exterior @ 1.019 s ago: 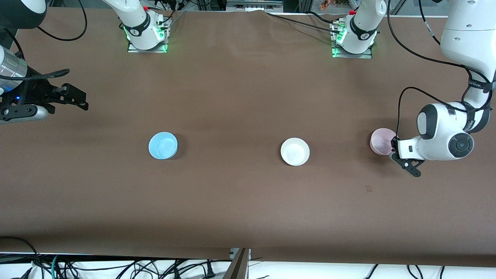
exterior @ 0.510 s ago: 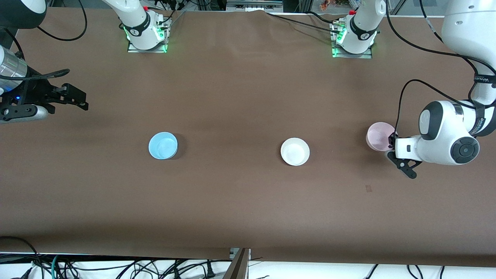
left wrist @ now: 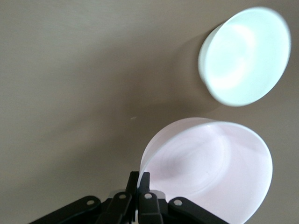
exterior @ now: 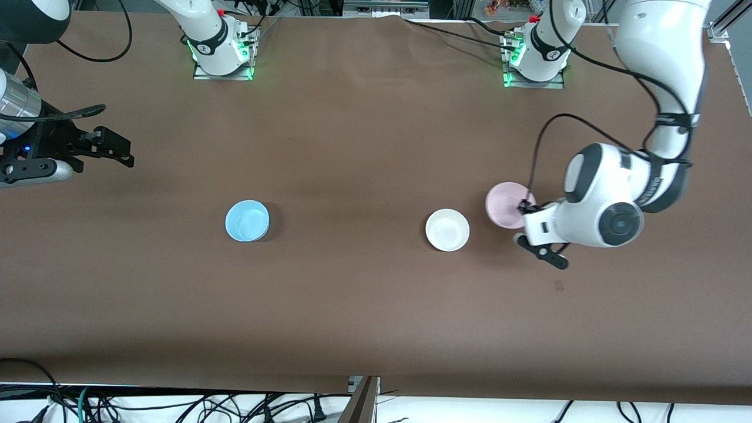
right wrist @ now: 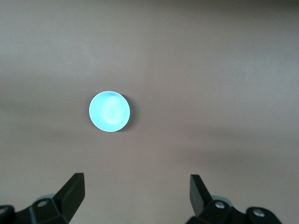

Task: Stack pink and blue bowls on white bowl
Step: 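Lift the pink bowl with the left gripper and carry it over the white bowl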

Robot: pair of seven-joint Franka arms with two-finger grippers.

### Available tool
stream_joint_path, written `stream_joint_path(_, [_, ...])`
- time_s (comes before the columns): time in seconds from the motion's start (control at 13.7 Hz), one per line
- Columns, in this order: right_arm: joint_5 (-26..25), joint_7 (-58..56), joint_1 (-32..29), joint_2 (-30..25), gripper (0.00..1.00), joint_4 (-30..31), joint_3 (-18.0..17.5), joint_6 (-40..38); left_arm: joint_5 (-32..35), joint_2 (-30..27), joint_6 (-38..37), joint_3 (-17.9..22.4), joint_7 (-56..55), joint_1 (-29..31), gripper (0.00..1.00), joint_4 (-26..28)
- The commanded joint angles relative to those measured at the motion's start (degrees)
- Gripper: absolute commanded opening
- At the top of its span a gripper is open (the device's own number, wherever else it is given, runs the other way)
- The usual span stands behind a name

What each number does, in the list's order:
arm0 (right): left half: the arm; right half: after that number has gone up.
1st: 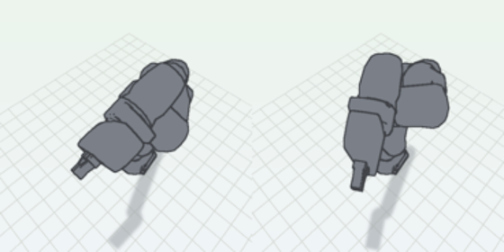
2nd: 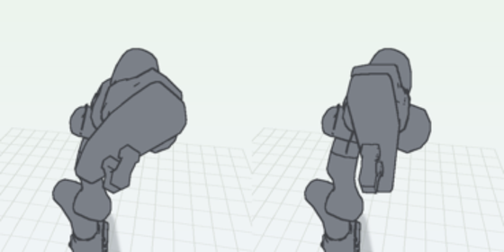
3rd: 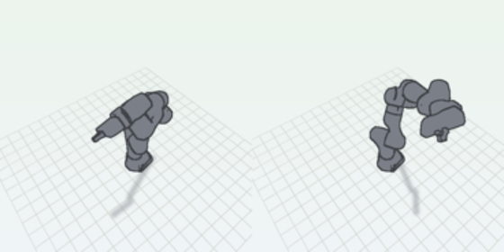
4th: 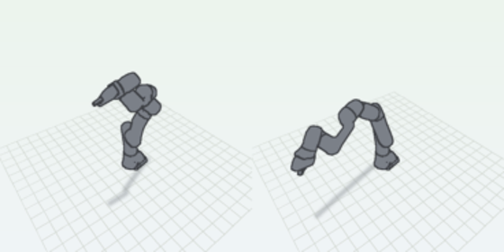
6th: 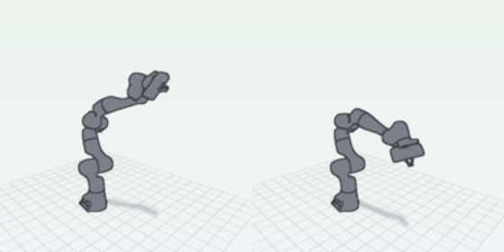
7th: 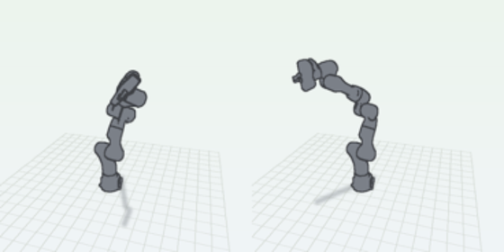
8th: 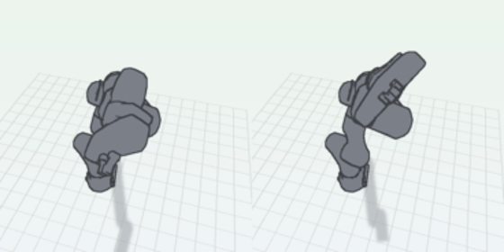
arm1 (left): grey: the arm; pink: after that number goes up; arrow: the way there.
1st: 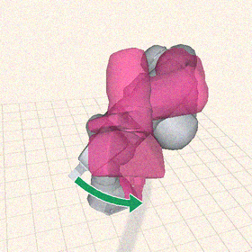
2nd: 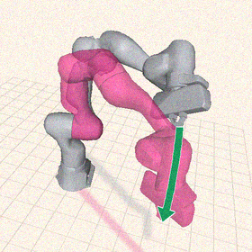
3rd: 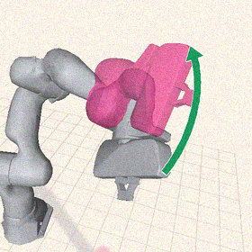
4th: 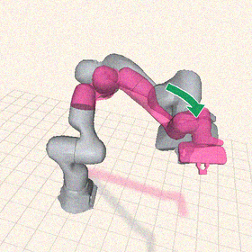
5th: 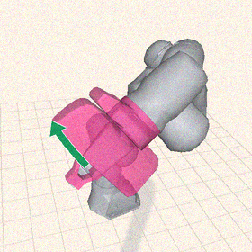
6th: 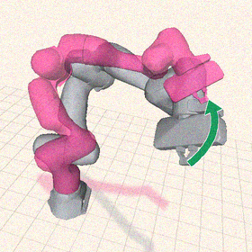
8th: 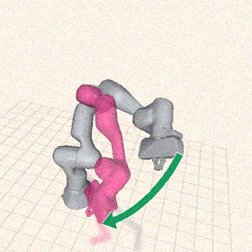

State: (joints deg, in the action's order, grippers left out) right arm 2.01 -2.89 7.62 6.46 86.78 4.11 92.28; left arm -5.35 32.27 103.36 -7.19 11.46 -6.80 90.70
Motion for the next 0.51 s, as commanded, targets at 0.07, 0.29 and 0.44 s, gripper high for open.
stream_joint_path(0.07, [-0.17,0.60,-0.15,0.22,0.99,-1.00,-0.25,-0.26,-3.17,7.00,0.26,0.78,-15.20,-6.37,0.00,-9.21])
stream_joint_path(0.29, [-0.17,0.60,-0.15,0.13,0.99,-1.00,-0.25,-0.26,-3.09,9.30,3.68,0.78,-20.94,-8.32,0.00,-11.60])
stream_joint_path(0.44, [-0.08,0.60,-0.24,0.22,0.99,-1.00,-0.16,-0.26,-2.04,9.91,6.41,0.86,-21.13,-8.32,0.00,-11.60])
